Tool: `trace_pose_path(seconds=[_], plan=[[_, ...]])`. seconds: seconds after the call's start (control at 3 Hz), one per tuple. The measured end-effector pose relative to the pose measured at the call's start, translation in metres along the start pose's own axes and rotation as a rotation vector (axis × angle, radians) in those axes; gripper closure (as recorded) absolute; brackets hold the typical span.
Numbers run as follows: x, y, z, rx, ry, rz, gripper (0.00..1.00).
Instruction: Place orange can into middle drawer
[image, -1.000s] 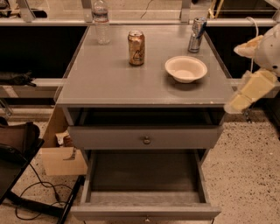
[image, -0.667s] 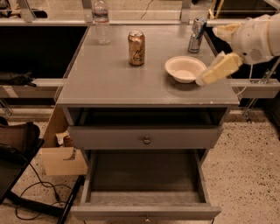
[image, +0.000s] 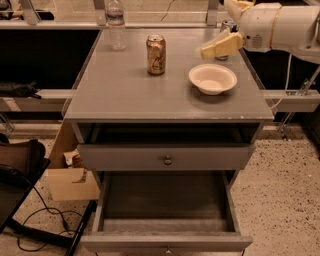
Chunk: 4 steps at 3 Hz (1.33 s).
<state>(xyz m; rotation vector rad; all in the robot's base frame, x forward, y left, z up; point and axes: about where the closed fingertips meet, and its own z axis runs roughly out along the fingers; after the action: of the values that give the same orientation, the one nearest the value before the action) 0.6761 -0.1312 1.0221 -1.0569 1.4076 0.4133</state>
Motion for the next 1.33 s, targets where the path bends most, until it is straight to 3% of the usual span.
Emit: trace_pose_path(seconds=[0.33,1.0,1.33], plan=[[0.000,0.000,0.000,0.000,0.000,0.001,0.00],[0.076,-0.013,0.083,0.042,0.078,0.203,0.00],[0.098,-0.019,0.116,0.061,0.084,0.264,0.00]])
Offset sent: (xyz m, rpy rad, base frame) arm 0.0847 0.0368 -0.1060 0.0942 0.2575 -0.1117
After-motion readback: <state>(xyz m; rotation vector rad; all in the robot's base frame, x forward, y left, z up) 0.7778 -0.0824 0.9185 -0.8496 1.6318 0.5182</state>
